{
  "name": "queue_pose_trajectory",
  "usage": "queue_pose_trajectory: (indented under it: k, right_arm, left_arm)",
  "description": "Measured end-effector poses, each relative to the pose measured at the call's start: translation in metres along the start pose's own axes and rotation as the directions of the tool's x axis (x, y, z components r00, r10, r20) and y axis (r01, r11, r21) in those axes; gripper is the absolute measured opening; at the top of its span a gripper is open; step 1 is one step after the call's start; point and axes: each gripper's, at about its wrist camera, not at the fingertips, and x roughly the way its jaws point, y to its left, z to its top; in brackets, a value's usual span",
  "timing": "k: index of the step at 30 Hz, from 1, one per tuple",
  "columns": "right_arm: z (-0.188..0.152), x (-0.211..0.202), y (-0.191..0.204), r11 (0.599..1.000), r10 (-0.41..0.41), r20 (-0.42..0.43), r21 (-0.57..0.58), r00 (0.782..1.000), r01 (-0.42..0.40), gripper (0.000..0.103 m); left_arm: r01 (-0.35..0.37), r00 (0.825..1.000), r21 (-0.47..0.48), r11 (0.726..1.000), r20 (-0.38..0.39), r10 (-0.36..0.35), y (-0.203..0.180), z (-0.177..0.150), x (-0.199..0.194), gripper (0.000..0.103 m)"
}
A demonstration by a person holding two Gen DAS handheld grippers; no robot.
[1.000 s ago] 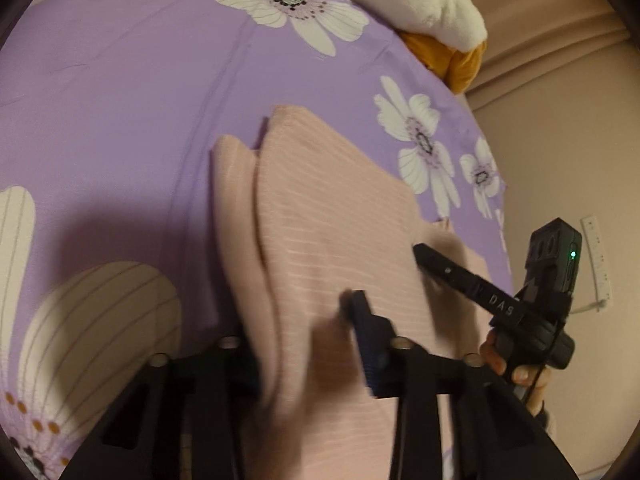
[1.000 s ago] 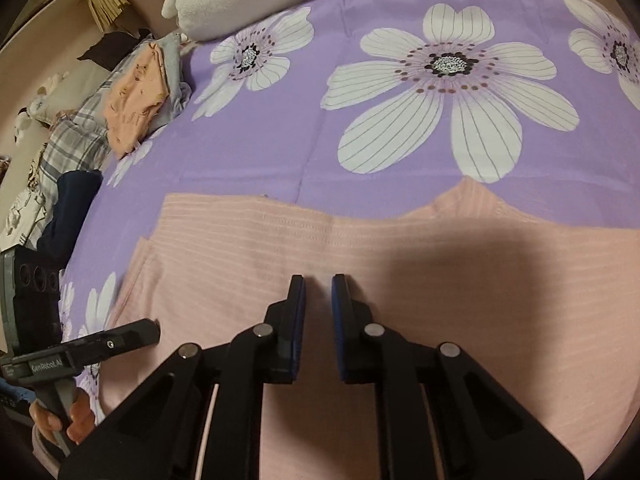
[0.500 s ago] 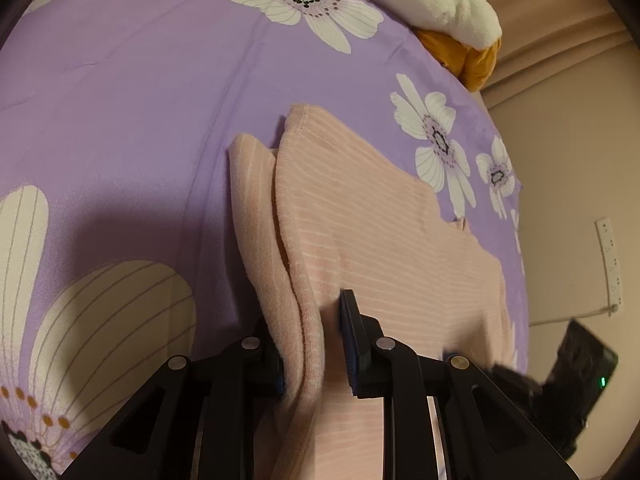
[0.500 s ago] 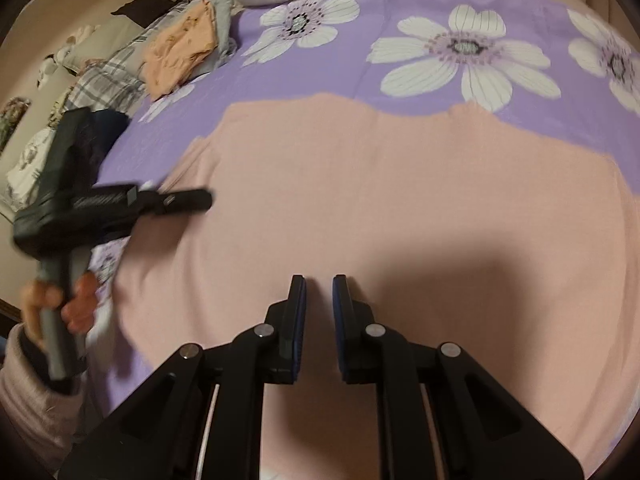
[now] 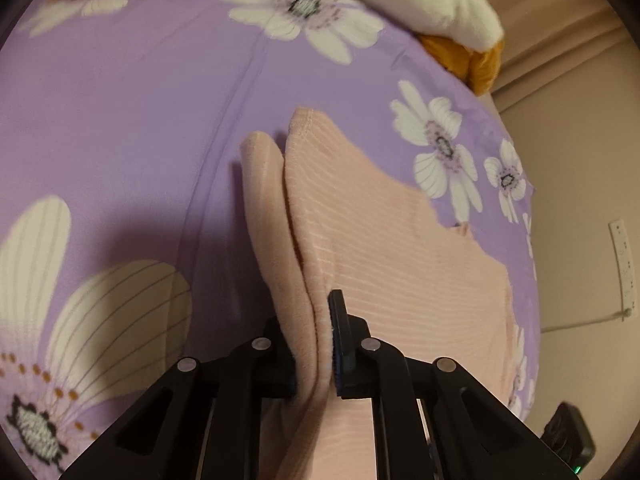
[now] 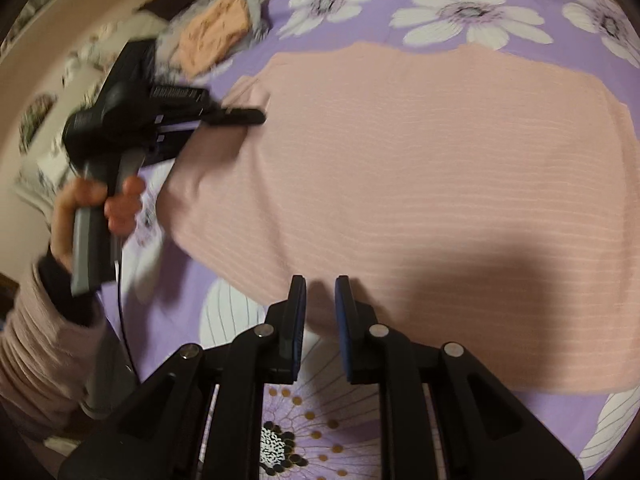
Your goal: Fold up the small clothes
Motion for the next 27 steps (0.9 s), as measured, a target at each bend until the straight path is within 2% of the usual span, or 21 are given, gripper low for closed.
queue_pose_trajectory:
  k: [8,17,20,23,27]
  right_arm:
    - [0.01,-0.031,-0.037,0.995,0.012,0.136,0.1,0.991,-0.026,0.016]
    - [0.003,-0.069,-0.092,0.969,-0.03,0.258,0.245,0.966,-0.035,0.016]
    - [-0.006,-0.08,-0.116,0.948,-0.043,0.279,0.313,0.959,-0.049,0.017]
    - [-0.013,-0.086,-0.136,0.922,-0.045,0.293,0.38,0.955,-0.072,0.02]
    - [-0.025,-0.091,-0.159,0.874,-0.001,0.327,0.459,0.945,-0.158,0.032]
  left_arm:
    - [-0.049,0.997,0.115,0.992,0.071,0.041,-0.066,0.001,-0.03,0.009]
    - [-0.115,0.993,0.264,0.958,0.061,0.102,-0.158,-0.008,-0.01,0.009]
    - [-0.122,0.992,0.296,0.947,0.033,0.118,-0.18,-0.017,0.013,0.009]
    - [-0.109,0.992,0.31,0.944,-0.028,0.124,-0.196,-0.031,0.042,0.009]
    - [-0.101,0.981,0.304,0.947,-0.129,0.146,-0.208,-0.053,0.08,0.009]
